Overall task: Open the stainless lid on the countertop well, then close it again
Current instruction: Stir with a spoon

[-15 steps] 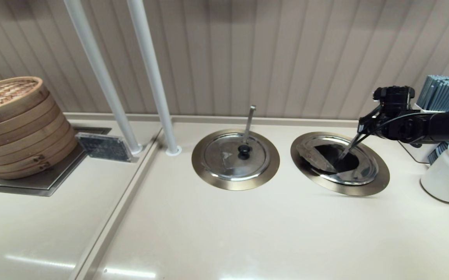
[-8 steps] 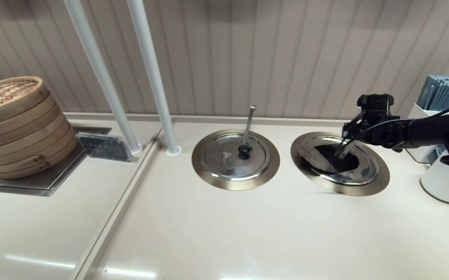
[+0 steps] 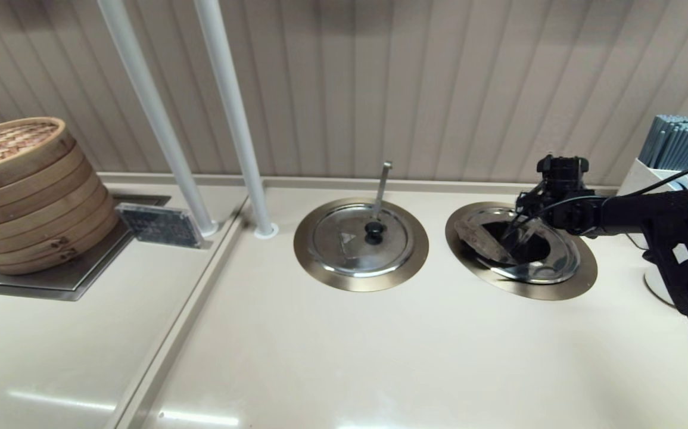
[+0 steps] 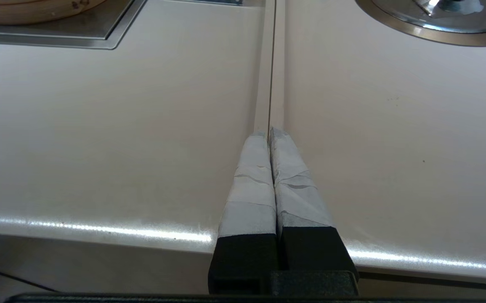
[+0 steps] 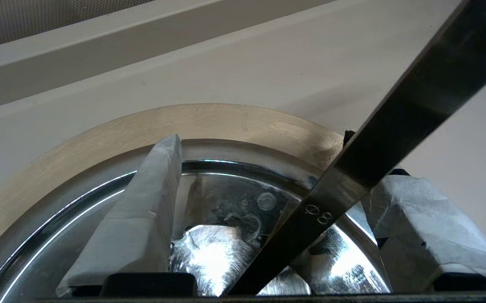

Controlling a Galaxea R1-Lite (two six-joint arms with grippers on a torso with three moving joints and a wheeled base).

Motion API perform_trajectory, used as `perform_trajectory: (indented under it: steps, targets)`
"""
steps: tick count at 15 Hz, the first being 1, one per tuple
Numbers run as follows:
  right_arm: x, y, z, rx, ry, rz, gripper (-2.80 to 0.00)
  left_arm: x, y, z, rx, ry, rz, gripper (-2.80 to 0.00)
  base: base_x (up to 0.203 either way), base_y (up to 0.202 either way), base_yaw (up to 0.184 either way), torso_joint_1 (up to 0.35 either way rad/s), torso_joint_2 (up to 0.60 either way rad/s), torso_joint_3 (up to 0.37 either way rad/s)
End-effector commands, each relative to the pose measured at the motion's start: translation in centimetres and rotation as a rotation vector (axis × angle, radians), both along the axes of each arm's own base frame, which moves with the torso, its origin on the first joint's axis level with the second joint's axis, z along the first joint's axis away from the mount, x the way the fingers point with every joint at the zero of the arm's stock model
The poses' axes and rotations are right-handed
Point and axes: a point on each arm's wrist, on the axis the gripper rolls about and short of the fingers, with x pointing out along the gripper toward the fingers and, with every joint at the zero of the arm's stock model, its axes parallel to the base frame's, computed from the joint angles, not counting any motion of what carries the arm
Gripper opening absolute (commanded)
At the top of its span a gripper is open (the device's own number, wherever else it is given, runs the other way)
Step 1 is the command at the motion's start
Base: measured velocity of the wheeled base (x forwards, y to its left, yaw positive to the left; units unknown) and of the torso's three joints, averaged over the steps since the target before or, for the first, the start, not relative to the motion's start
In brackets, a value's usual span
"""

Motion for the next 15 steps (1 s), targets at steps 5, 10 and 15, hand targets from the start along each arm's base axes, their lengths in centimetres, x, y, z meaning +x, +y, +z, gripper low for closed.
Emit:
perform_trajectory:
  steps: [5, 10, 15]
  targets:
    - [0.6, -0.6, -1.4, 0.006, -0.035, -0.007, 0.0, 0.0, 0.0, 0.0, 0.0, 0.001, 0.0, -2.8, 0.0, 0.0, 0.0, 0.0, 0.0, 0.0]
    - [1.2, -1.3, -2.9, 0.014, -0.065, 0.004, 0.0, 0.0, 0.0, 0.0, 0.0, 0.001, 0.0, -2.8, 0.0, 0.0, 0.0, 0.0, 0.0, 0.0]
    - [1.4, -1.4, -3.5, 0.013, -0.073, 0.006, 0.0, 0.0, 0.0, 0.0, 0.0, 0.001, 0.0, -2.8, 0.0, 0.0, 0.0, 0.0, 0.0, 0.0]
